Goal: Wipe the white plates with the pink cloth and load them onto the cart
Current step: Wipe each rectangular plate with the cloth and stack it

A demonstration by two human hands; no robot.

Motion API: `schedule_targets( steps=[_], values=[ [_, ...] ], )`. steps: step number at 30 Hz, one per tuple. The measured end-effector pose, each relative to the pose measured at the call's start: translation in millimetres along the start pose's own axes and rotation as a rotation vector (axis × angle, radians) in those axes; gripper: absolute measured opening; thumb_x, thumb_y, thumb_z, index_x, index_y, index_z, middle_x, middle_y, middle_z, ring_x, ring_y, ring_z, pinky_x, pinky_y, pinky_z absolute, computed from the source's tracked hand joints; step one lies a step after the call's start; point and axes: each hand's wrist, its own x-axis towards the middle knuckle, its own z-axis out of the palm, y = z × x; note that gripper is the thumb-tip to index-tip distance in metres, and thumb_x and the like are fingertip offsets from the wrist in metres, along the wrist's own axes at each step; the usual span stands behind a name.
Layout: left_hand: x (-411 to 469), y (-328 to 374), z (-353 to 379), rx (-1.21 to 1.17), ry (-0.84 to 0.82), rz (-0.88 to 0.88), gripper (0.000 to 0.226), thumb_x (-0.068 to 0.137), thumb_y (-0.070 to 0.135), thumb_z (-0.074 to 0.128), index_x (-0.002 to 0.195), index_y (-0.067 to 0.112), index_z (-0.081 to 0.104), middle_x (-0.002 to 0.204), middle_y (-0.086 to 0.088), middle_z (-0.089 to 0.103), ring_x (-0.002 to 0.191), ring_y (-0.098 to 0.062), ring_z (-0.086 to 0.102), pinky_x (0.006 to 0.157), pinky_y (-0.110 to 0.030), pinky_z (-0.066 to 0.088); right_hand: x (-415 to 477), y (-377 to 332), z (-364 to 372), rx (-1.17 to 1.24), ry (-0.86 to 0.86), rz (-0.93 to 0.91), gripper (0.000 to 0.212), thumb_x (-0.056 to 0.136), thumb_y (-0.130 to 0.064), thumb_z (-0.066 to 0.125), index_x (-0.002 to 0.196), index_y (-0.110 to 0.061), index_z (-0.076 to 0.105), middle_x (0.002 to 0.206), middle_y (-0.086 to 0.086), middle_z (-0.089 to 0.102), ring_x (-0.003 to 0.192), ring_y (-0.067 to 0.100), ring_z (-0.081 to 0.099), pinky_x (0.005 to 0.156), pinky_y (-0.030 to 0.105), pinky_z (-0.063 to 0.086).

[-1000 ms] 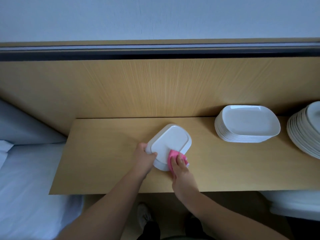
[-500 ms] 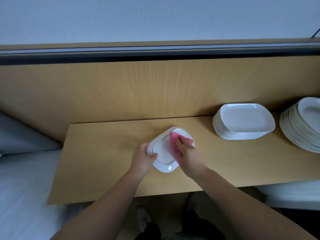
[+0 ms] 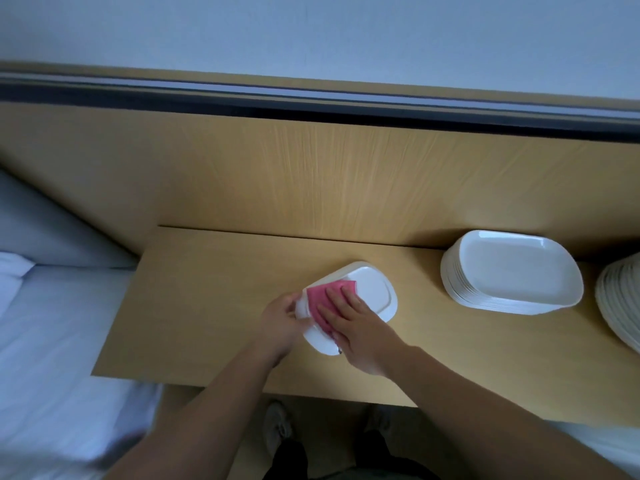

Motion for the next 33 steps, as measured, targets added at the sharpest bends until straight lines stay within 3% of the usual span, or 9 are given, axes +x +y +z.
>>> schedule_targets(
  steps=[5,8,12,15,18,22,25,28,33],
  values=[
    [1.9,-0.3,0.0,-0.016,0.022,0.005,0.057,0.075,0.016,0.076,0.129,0.013,0.058,0.121,-0.004,0.063,0.108,-0.022,0.060,0.090,-0.042,0.054,-5.0,34.1,-4.8,0.040,-0.016,0.085,0.055,0.099,-0.033,0.015,0.152,-0.018,0.019,0.157,0.012,0.026,0.147,0.033,0.012,0.115,0.045,0.010],
    [3.1,-1.0,0.0,-0.014,0.025,-0.014,0.055,0.078,0.011,0.074,0.130,0.014,0.057,0.122,-0.003,0.062,0.108,-0.020,0.059,0.088,-0.039,0.054,-7.8,50.5,-7.3,0.109,-0.034,0.244,0.063,0.093,-0.046,-0.005,0.152,-0.025,0.004,0.162,0.008,0.008,0.148,0.038,-0.002,0.118,0.047,0.012],
    [3.4,2.2,1.3,-0.051,0.021,-0.050,0.055,0.079,0.006,0.071,0.129,0.019,0.054,0.114,0.004,0.058,0.103,-0.015,0.055,0.078,-0.029,0.048,-12.0,59.9,-12.2,0.179,0.019,0.397,0.058,0.099,-0.025,0.033,0.154,-0.027,0.015,0.162,-0.001,-0.003,0.143,0.038,0.016,0.113,0.041,0.029],
    [3.3,5.1,0.9,-0.084,0.028,-0.090,0.065,0.079,0.008,0.071,0.137,0.017,0.045,0.121,0.002,0.056,0.107,-0.018,0.054,0.088,-0.036,0.049,-16.2,68.0,-13.4,0.300,0.151,0.461,0.055,0.095,-0.012,0.044,0.148,-0.026,0.036,0.158,-0.002,0.022,0.123,0.033,0.045,0.095,0.035,0.045],
    [0.1,10.0,-1.3,-0.153,0.030,-0.107,0.057,0.083,0.010,0.069,0.136,0.012,0.047,0.123,-0.001,0.061,0.106,-0.017,0.059,0.092,-0.039,0.051,-21.3,64.8,-30.3,0.519,0.345,0.504,0.039,0.098,-0.012,0.040,0.134,-0.023,0.051,0.124,-0.006,0.053,0.106,0.020,0.053,0.077,0.023,0.043],
    [-9.4,23.0,-6.0,-0.287,0.062,-0.114,0.041,0.089,0.006,0.063,0.129,0.011,0.053,0.106,0.003,0.066,0.100,-0.019,0.064,0.085,-0.037,0.055,-20.1,46.4,-61.2,0.598,0.514,0.394,0.034,0.103,-0.014,0.037,0.130,-0.020,0.056,0.121,-0.011,0.056,0.094,-0.004,0.050,0.083,0.017,0.043],
    [-21.1,37.5,-10.0,-0.375,0.058,-0.089,0.030,0.090,0.004,0.062,0.120,0.007,0.058,0.105,-0.003,0.069,0.099,-0.020,0.067,0.086,-0.034,0.056,-15.9,34.3,-77.1,0.624,0.544,0.285,0.047,0.100,-0.007,0.042,0.140,-0.031,0.048,0.124,-0.024,0.049,0.102,-0.001,0.051,0.088,0.021,0.047],
    [-35.2,54.5,-24.1,-0.362,0.107,0.016,0.020,0.092,0.004,0.060,0.110,0.011,0.061,0.101,-0.002,0.071,0.093,-0.015,0.068,0.079,-0.026,0.057,-7.3,27.8,-89.3,0.623,0.586,0.192,0.057,0.096,0.000,0.047,0.144,-0.031,0.042,0.135,-0.013,0.048,0.112,0.007,0.052,0.089,0.018,0.043],
    [-53.8,60.2,-65.5,-0.170,0.270,0.156,0.022,0.089,0.014,0.064,0.111,0.016,0.066,0.099,0.004,0.074,0.092,-0.012,0.070,0.086,-0.037,0.056,12.7,11.7,-114.7,0.695,0.580,0.075,0.058,0.096,0.000,0.046,0.146,-0.029,0.041,0.133,-0.007,0.049,0.088,-0.003,0.048,0.087,0.028,0.048]
  ],
)
